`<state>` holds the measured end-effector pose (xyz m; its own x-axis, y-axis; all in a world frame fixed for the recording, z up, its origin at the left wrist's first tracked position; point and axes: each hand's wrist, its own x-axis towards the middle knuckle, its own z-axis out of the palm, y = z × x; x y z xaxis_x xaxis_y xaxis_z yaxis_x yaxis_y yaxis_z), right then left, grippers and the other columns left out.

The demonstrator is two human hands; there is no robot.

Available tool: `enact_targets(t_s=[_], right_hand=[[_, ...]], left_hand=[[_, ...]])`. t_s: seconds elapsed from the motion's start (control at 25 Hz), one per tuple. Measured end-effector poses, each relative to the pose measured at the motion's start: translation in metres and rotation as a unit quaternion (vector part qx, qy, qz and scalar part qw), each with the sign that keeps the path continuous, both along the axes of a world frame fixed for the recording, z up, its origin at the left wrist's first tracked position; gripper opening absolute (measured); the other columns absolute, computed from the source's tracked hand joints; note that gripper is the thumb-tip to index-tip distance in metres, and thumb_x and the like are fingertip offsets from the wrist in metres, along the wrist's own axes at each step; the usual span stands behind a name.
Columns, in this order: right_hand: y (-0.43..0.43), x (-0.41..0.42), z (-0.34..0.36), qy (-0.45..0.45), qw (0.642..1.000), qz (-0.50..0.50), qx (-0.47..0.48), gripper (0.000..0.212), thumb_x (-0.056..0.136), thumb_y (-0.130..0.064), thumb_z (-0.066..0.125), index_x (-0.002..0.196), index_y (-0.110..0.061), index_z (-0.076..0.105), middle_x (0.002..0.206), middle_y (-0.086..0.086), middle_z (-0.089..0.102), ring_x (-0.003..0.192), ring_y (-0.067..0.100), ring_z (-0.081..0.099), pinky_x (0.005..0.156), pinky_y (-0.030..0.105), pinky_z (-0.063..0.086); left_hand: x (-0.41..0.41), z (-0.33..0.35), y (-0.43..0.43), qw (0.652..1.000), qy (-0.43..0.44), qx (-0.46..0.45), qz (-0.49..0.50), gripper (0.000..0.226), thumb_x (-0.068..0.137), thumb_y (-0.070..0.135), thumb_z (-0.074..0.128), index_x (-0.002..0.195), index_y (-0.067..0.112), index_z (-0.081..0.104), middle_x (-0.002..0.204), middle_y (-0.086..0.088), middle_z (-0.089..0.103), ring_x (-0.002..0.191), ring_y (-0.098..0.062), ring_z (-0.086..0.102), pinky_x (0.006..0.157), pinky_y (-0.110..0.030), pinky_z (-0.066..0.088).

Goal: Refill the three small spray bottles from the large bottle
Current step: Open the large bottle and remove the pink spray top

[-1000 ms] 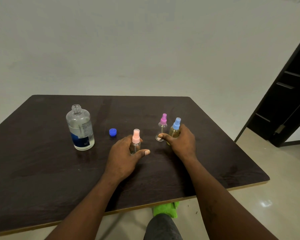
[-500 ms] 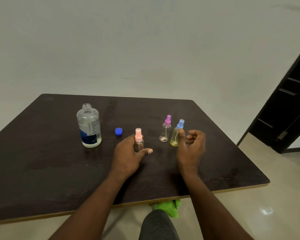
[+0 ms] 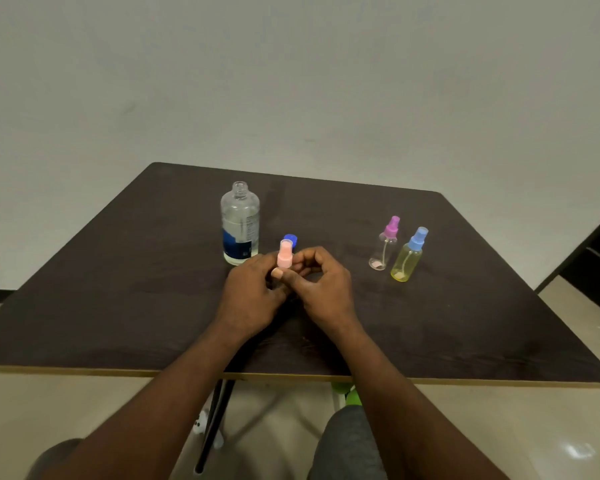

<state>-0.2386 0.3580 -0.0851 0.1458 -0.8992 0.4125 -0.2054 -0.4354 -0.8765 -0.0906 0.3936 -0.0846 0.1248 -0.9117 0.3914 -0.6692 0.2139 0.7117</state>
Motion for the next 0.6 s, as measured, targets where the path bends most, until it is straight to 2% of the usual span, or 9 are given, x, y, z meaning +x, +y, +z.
enact_targets(t_s=[0.16, 0.24, 0.36, 0.48, 0.6], right_hand=[[-0.01, 0.005, 0.004, -0.012, 1.0, 0.025, -0.001, 0.025, 0.079, -0.023, 0.091, 0.09, -0.016, 0.071, 0.087, -0.004, 0.073, 0.085, 0.013, 0.069, 0.082, 0.031, 0.056], [-0.012, 0.005, 0.002, -0.017, 0.999, 0.048, 0.013, 0.018, 0.085, -0.022, 0.087, 0.089, -0.02, 0.069, 0.089, -0.002, 0.071, 0.085, 0.015, 0.069, 0.079, 0.036, 0.057], [-0.015, 0.002, -0.001, -0.04, 0.995, 0.08, 0.034, 0.011, 0.091, -0.02, 0.08, 0.1, -0.017, 0.073, 0.097, 0.002, 0.071, 0.083, 0.019, 0.069, 0.068, 0.032, 0.054], [-0.015, 0.002, -0.003, -0.022, 0.995, 0.094, 0.008, 0.019, 0.095, -0.025, 0.075, 0.114, -0.021, 0.076, 0.108, -0.005, 0.072, 0.098, 0.016, 0.072, 0.072, 0.026, 0.055], [-0.013, 0.003, -0.001, -0.069, 0.994, 0.074, 0.047, 0.029, 0.086, -0.032, 0.083, 0.111, -0.029, 0.069, 0.107, 0.001, 0.074, 0.1, 0.025, 0.073, 0.077, 0.039, 0.06]], left_hand=[[-0.001, -0.004, -0.003, 0.999, 0.051, 0.016, -0.008, 0.046, 0.08, 0.022, 0.085, 0.116, 0.038, 0.062, 0.089, 0.023, 0.069, 0.085, 0.008, 0.065, 0.066, -0.01, 0.048], [0.0, -0.005, -0.003, 0.997, 0.071, 0.018, -0.012, 0.05, 0.077, 0.023, 0.087, 0.116, 0.039, 0.06, 0.089, 0.022, 0.07, 0.085, 0.008, 0.066, 0.067, -0.01, 0.05], [0.0, -0.006, -0.003, 0.997, 0.072, 0.018, -0.008, 0.053, 0.077, 0.026, 0.087, 0.12, 0.04, 0.057, 0.094, 0.021, 0.07, 0.088, 0.008, 0.066, 0.07, -0.009, 0.048], [0.002, -0.008, -0.005, 0.997, 0.071, 0.02, -0.008, 0.059, 0.079, 0.029, 0.086, 0.127, 0.041, 0.054, 0.099, 0.025, 0.067, 0.095, 0.012, 0.063, 0.074, -0.008, 0.046], [0.004, -0.01, -0.006, 0.997, 0.069, 0.021, -0.015, 0.06, 0.078, 0.029, 0.088, 0.127, 0.041, 0.056, 0.101, 0.024, 0.068, 0.095, 0.012, 0.063, 0.074, -0.009, 0.047]])
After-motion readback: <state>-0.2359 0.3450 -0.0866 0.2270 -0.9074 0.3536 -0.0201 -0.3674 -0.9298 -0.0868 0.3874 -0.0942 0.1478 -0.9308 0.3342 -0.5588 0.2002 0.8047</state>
